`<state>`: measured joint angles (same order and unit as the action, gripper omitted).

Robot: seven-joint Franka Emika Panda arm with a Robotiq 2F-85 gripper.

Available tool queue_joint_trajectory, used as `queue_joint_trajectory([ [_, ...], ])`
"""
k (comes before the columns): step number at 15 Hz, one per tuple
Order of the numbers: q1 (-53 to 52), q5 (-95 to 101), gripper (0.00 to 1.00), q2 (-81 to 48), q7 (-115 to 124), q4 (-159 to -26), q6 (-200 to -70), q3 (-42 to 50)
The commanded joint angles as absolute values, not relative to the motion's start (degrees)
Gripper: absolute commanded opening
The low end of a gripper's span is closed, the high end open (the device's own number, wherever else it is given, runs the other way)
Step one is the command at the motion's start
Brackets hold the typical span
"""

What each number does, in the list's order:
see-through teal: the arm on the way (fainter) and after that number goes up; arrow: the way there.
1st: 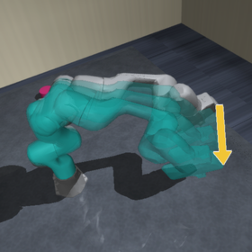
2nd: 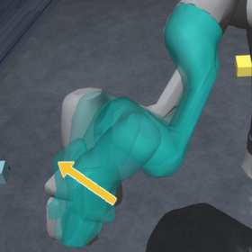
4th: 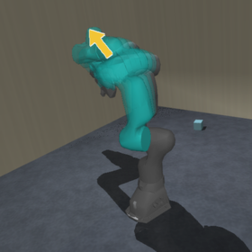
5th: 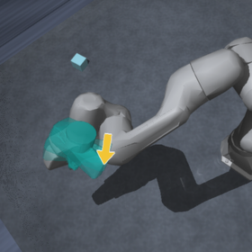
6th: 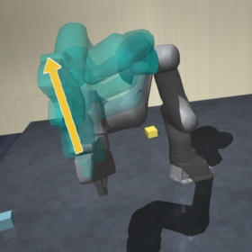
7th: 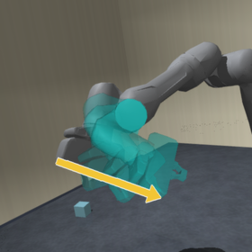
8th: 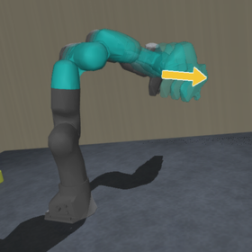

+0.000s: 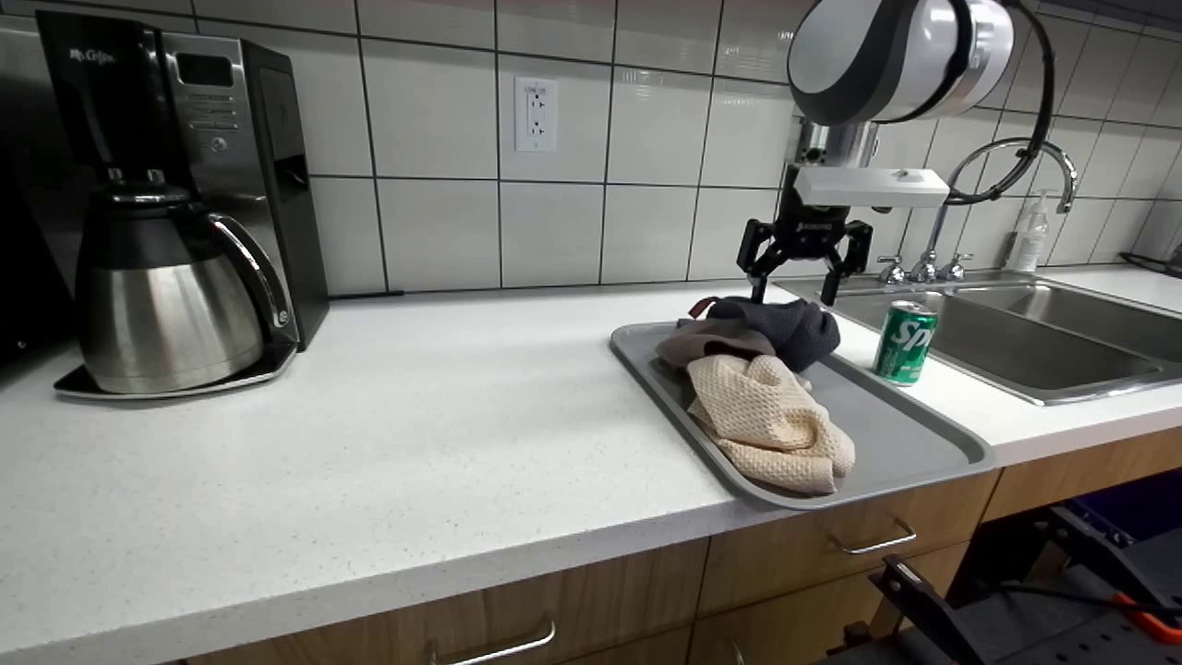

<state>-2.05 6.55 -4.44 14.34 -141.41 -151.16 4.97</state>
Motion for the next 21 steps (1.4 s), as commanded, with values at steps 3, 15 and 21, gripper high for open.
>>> queue_joint_trajectory([
  [3, -1.14, 6.42, 1.00, 0.03, 12.59, -141.84, -147.49, 3.58],
  [15, -2.32, 2.05, 1.00, 5.38, 11.89, -147.09, -146.97, -0.38],
  [21, -2.12, 2.70, 1.00, 10.14, 10.52, -151.30, -146.19, -1.01],
])
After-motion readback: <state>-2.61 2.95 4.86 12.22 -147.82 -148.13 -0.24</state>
